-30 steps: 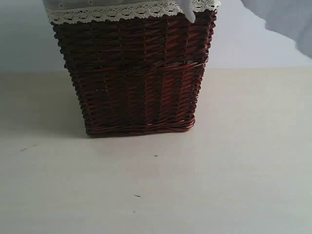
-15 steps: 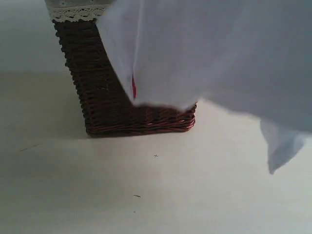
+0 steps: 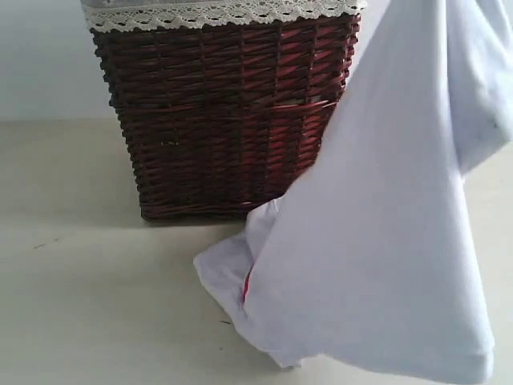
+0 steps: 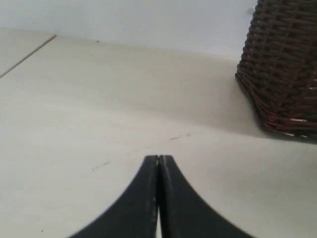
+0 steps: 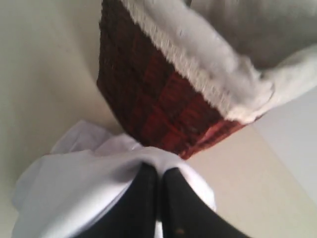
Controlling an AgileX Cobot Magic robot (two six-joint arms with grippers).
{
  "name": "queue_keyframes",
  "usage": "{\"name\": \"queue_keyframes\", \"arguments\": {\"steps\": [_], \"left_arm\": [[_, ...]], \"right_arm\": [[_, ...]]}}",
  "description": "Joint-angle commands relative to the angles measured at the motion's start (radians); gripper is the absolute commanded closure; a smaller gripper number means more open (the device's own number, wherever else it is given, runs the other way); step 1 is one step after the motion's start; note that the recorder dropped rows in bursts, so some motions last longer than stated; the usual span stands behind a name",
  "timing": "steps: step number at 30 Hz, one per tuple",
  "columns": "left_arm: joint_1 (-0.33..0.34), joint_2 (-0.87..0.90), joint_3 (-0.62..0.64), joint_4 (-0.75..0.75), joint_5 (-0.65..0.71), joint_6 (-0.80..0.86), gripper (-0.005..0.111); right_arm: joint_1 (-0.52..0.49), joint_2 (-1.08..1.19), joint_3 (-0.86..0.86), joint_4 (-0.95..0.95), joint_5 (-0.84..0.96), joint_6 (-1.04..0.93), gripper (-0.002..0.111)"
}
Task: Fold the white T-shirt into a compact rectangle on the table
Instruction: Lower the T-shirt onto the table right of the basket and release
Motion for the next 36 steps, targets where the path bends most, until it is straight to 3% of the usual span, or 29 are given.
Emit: {"name": "queue_keyframes", "arguments": {"steps": [1,5,10,13,15,20,24,29,36], "left_arm": [[-0.003,-0.006,-0.004,0.000,-0.013,-0.002,0.107],[-0.003,-0.006,-0.004,0.000,-0.013,-0.002,0.107],[-0.003,-0.006,-0.004,0.000,-0.013,-0.002,0.107],[-0.003,-0.006,-0.004,0.000,-0.013,-0.002,0.107],[-0.003,-0.006,-0.004,0.000,-0.013,-0.002,0.107],[-0.003,-0.006,-0.004,0.000,-0.013,-0.002,0.107],[-0.003,-0.006,-0.004,0.000,-0.013,-0.002,0.107],[-0.003,-0.006,-0.004,0.000,-0.013,-0.002,0.107],[-0.003,-0.006,-0.004,0.000,-0.013,-0.002,0.107]], "right_arm": [[0.002,-0.006,0.148,-0.101,-0.012,-0.073,0.108],[0.002,0.006,0.291,-0.032,-0.012,-0.230,0.108],[0.002,0.041,0.436,0.343,-0.012,-0.501,0.108],[0.018,0.046,0.482,0.540,-0.012,-0.534,0.108],[0.051,0.046,0.489,0.556,-0.012,-0.530,0.108],[0.154,0.046,0.489,0.275,-0.012,-0.384,0.108],[0.170,0.046,0.489,-0.138,-0.012,-0.157,0.108],[0.139,0.044,0.510,-0.625,-0.012,0.038,0.108],[0.029,0.044,0.599,-0.914,-0.012,0.055,0.108]]}}
